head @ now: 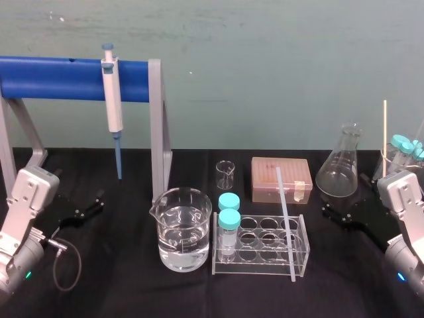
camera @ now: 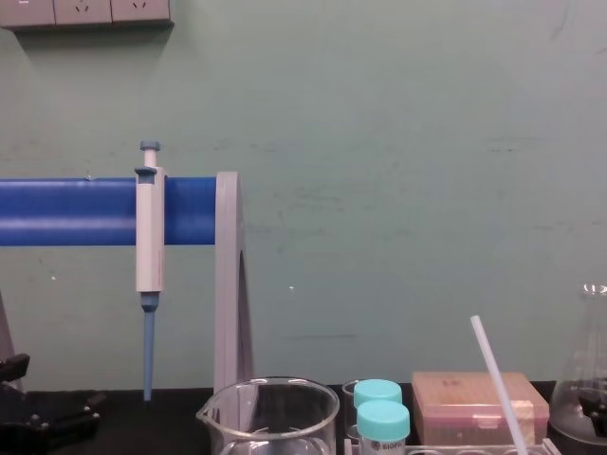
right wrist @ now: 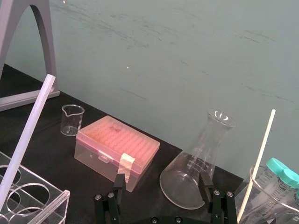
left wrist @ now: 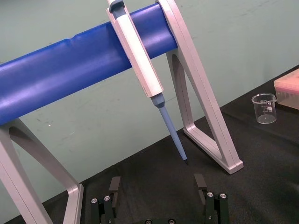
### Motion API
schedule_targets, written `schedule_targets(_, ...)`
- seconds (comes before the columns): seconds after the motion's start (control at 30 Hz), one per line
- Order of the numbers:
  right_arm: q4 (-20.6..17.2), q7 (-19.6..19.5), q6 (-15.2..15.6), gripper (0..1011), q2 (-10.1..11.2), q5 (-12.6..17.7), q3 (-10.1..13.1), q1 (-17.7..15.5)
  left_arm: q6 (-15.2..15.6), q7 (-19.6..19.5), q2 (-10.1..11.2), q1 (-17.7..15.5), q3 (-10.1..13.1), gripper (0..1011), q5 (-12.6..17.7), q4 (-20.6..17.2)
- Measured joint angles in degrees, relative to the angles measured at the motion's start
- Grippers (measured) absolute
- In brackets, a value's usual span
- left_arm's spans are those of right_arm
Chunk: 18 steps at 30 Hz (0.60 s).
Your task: Pick up the stirring rod with one hand, then place it down.
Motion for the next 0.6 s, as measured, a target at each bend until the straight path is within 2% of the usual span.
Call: schedule_targets(0.6, 0.0, 0.0, 0.0, 1000, 0.0, 0.0, 0.0, 0.0, 0.0, 0.0, 0.0, 0.0, 0.0, 1000, 0.0, 0.0)
